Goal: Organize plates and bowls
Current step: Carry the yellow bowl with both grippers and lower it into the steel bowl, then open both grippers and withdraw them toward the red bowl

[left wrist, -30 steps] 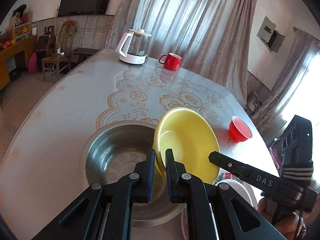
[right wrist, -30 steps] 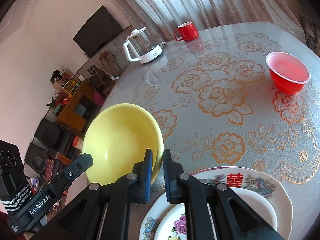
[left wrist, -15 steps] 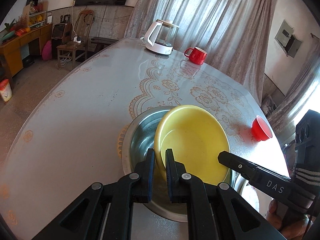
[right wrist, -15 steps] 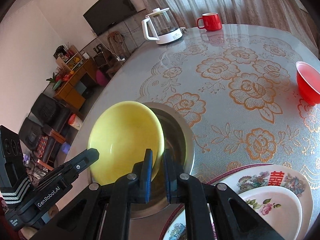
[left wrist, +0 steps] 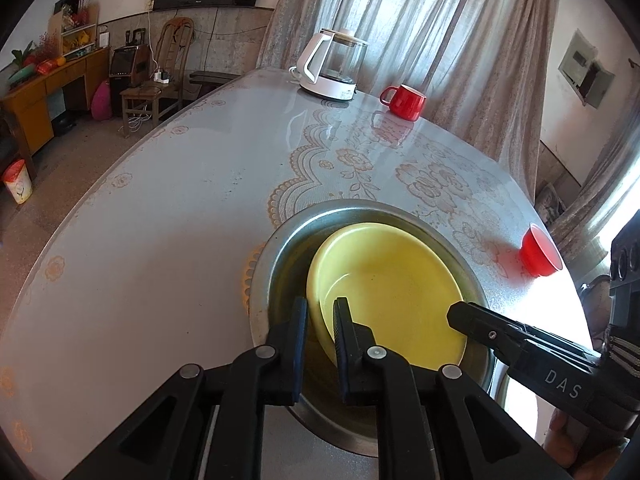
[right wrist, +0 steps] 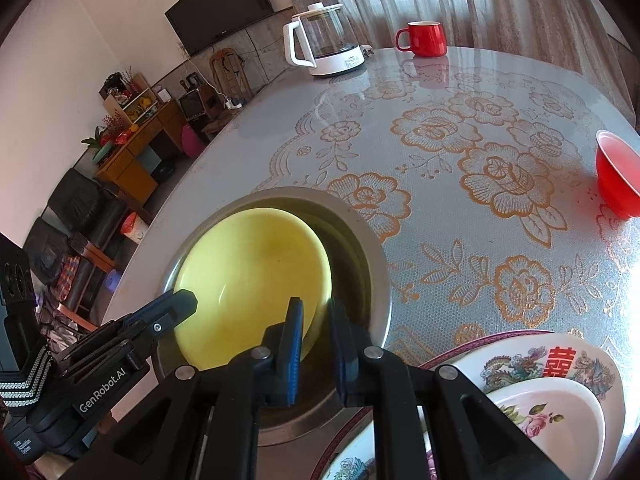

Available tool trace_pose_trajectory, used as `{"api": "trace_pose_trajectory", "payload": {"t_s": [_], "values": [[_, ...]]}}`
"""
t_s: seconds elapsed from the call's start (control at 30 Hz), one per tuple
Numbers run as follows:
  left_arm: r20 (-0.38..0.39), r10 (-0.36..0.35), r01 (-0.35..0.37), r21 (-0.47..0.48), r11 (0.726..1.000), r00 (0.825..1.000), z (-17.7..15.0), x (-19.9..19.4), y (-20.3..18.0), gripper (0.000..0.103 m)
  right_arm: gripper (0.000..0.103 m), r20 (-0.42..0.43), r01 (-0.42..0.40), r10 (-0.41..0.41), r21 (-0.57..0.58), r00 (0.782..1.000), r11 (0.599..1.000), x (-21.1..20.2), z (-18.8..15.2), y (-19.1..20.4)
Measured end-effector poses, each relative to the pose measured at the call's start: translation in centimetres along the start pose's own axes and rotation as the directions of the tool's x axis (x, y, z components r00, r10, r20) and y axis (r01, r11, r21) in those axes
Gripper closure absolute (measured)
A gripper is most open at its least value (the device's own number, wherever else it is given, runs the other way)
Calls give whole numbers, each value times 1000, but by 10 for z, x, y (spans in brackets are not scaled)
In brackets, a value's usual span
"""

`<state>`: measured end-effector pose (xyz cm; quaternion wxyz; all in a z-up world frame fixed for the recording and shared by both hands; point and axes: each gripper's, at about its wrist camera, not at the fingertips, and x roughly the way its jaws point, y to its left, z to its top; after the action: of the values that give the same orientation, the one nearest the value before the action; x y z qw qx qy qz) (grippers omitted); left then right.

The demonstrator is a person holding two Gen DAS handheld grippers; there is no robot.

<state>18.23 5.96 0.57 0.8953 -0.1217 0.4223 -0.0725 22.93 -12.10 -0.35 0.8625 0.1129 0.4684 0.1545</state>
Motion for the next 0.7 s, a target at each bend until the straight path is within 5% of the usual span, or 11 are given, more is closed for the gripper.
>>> {"api": "trace_pose_trajectory", "payload": {"t_s": [0.7], "values": [[68,34,-35,26,999,997,-5,-22,-8,81,85,69,-18,17,23,997,1000,-22,-5,-5]]}}
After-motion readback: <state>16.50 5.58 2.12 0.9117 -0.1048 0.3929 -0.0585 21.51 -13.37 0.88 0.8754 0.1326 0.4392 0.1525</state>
